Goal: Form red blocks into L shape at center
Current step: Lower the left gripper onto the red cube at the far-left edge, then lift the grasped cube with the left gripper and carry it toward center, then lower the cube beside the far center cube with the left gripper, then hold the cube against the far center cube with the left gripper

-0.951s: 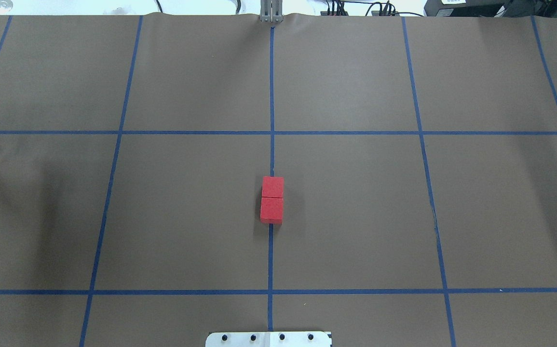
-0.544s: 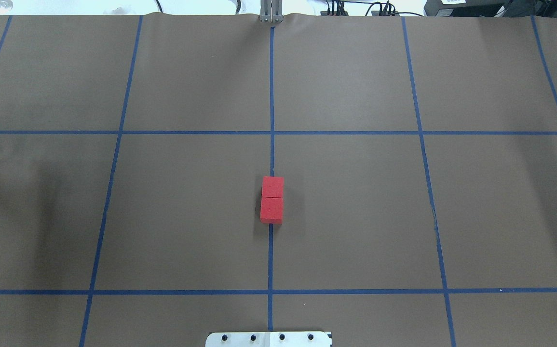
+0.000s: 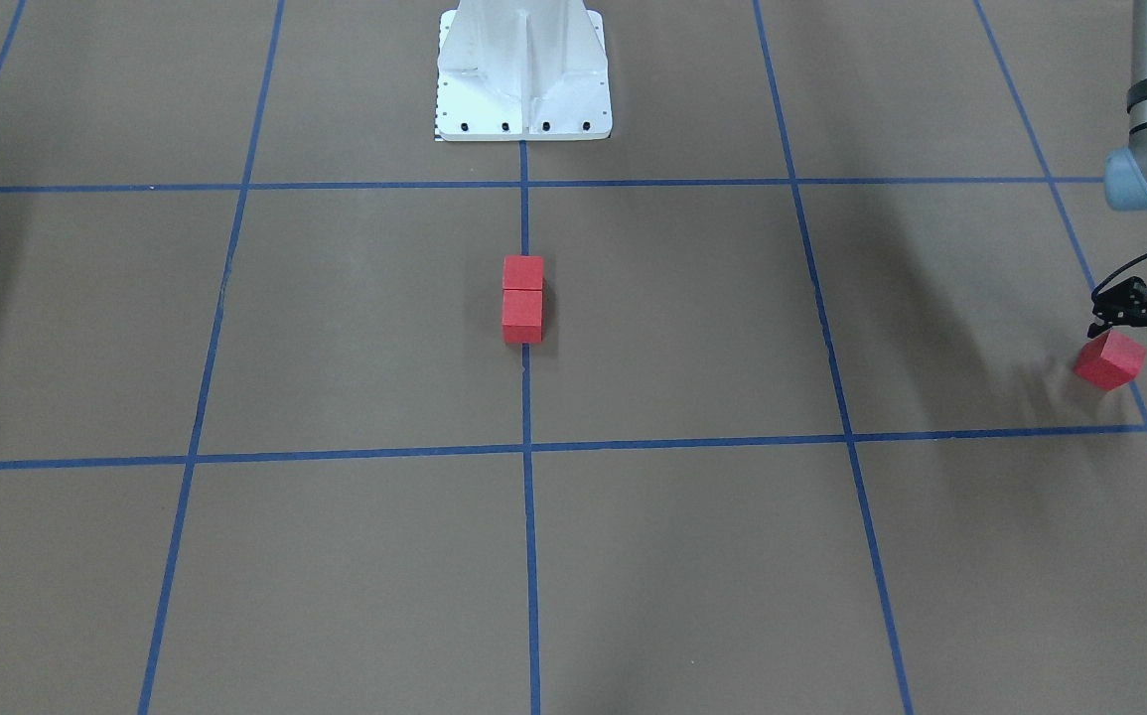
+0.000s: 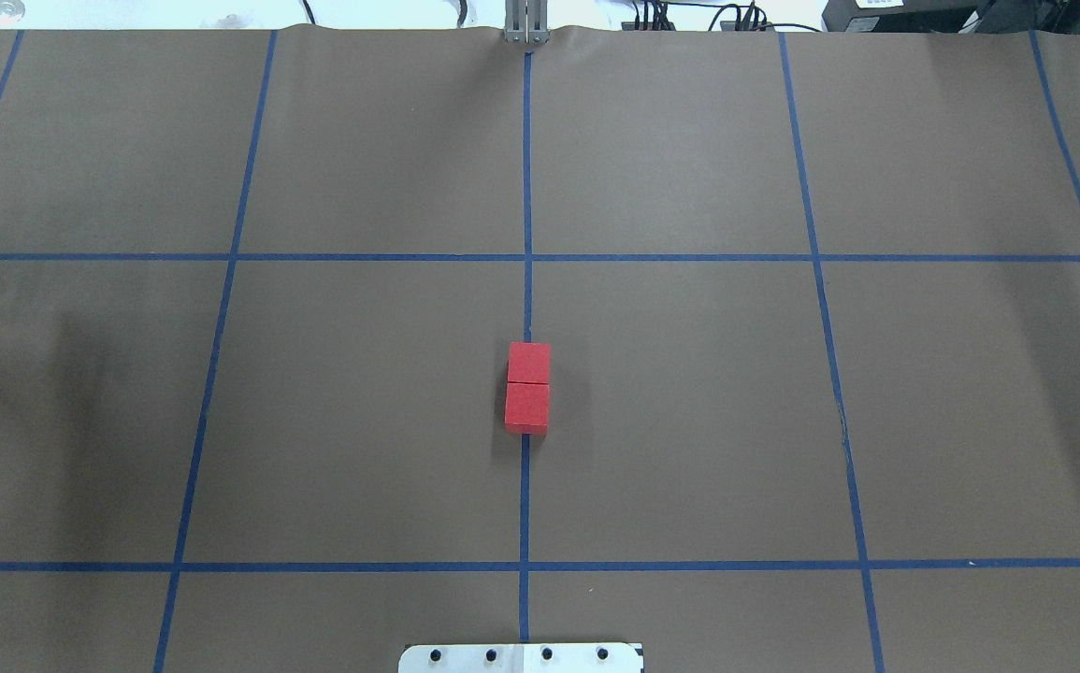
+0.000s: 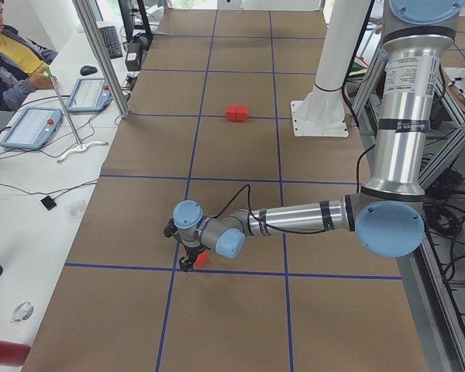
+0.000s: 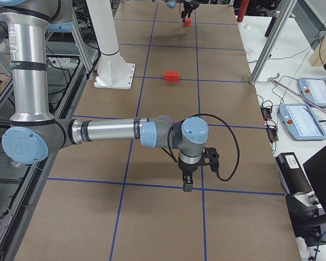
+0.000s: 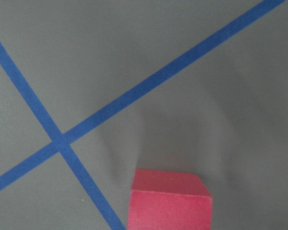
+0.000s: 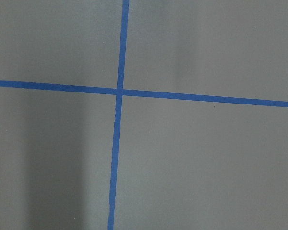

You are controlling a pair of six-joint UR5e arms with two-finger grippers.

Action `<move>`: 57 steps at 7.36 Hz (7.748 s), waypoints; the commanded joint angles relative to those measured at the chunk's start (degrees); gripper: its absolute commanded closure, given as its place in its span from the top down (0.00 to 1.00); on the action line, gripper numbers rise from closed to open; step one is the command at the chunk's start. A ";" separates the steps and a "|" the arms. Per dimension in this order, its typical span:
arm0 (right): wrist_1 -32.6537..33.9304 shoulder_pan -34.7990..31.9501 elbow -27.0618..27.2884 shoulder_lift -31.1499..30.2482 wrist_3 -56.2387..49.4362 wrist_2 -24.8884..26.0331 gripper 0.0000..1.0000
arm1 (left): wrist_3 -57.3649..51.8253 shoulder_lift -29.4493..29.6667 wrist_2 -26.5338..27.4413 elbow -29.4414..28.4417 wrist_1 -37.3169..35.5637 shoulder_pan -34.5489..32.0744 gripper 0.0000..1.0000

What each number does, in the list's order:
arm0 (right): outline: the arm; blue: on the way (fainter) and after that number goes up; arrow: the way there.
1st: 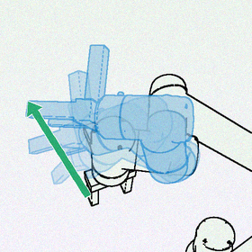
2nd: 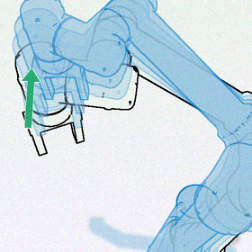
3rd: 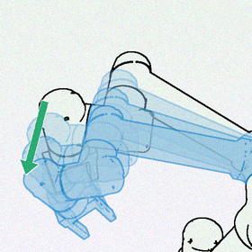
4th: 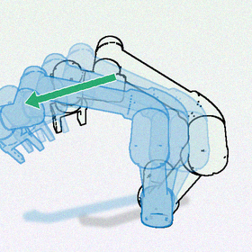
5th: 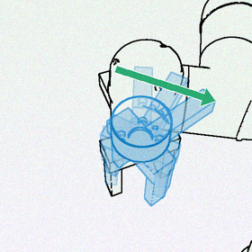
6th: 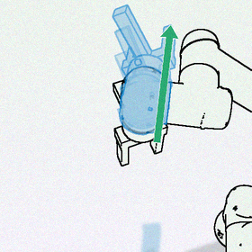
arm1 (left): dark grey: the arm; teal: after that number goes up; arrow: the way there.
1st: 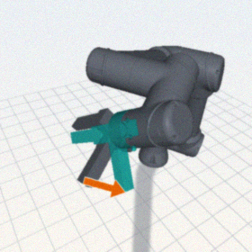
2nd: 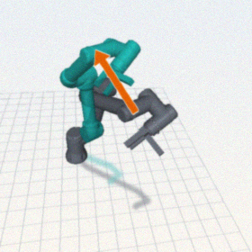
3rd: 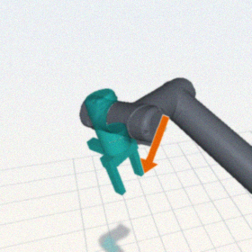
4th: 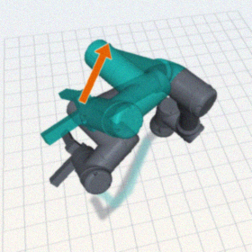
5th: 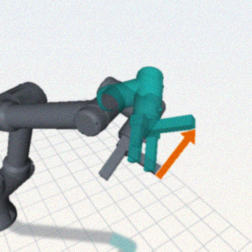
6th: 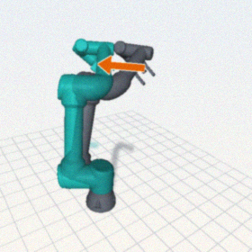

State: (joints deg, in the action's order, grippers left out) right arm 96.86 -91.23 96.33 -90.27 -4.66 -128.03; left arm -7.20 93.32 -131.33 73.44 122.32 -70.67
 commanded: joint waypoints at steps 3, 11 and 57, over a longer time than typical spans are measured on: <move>0.00 0.00 0.00 -0.08 0.00 0.06 1.00 | 0.34 0.11 -0.77 -0.05 0.12 0.01 0.83; 0.00 0.00 0.09 -0.08 0.00 0.06 1.00 | 0.43 0.89 -7.57 1.01 0.20 -0.08 0.00; 0.09 0.00 -0.44 -0.26 0.79 0.23 1.00 | -13.89 44.32 16.72 8.21 -26.95 39.65 0.25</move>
State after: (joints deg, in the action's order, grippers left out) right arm 96.94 -91.23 95.89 -90.56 -3.87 -127.79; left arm -21.09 137.64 -114.70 81.66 95.39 -31.03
